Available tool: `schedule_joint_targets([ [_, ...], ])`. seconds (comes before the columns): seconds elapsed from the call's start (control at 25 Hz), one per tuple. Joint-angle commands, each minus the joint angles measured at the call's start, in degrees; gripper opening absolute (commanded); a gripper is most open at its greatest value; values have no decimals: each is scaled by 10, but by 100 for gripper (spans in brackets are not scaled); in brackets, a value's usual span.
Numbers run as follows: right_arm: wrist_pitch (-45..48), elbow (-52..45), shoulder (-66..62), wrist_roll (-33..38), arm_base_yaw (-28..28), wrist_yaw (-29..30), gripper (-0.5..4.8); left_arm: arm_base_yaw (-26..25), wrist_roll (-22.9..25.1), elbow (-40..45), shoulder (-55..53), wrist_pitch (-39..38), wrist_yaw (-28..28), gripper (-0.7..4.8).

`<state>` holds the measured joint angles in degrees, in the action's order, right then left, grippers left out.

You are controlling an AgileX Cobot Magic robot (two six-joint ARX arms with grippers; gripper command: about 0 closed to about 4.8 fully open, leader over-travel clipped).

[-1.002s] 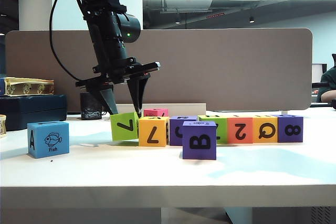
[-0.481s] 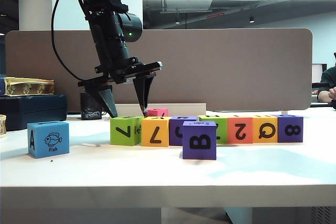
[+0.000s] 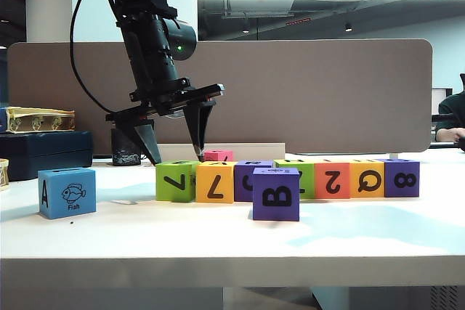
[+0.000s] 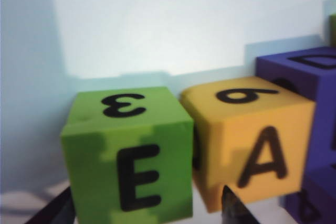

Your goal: Select the appropriate blocks from the scattered letter blocks on the table and arrange them in a row to spell out "LEARNING".

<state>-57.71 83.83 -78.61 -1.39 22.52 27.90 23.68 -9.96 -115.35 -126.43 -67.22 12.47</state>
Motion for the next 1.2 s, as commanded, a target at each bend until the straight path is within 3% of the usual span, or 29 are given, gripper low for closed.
schedule_joint_targets([
  [0.04,8,3,2,-2,1,3,-1,1,1,-1,4,-10,37,341],
  [0.44,8,3,2,-2,1,3,-1,0,1,-4,4,-27,29,341],
  [0.56,7,3,2,-2,1,3,-1,-1,26,-45,5,-49,12,346],
  [0.64,6,3,2,-2,1,3,-1,-1,57,-87,10,-71,-4,346],
  [0.72,5,3,2,-2,1,3,-1,-2,93,-125,16,-104,-59,346],
  [0.76,5,3,2,-2,1,3,-1,-6,102,-136,27,-118,-104,346],
  [0.84,7,3,2,-2,1,3,-1,-12,104,-136,40,-125,-140,346],
  [1.2,25,3,2,-2,1,3,-1,-23,97,-135,61,-151,-153,345],
])
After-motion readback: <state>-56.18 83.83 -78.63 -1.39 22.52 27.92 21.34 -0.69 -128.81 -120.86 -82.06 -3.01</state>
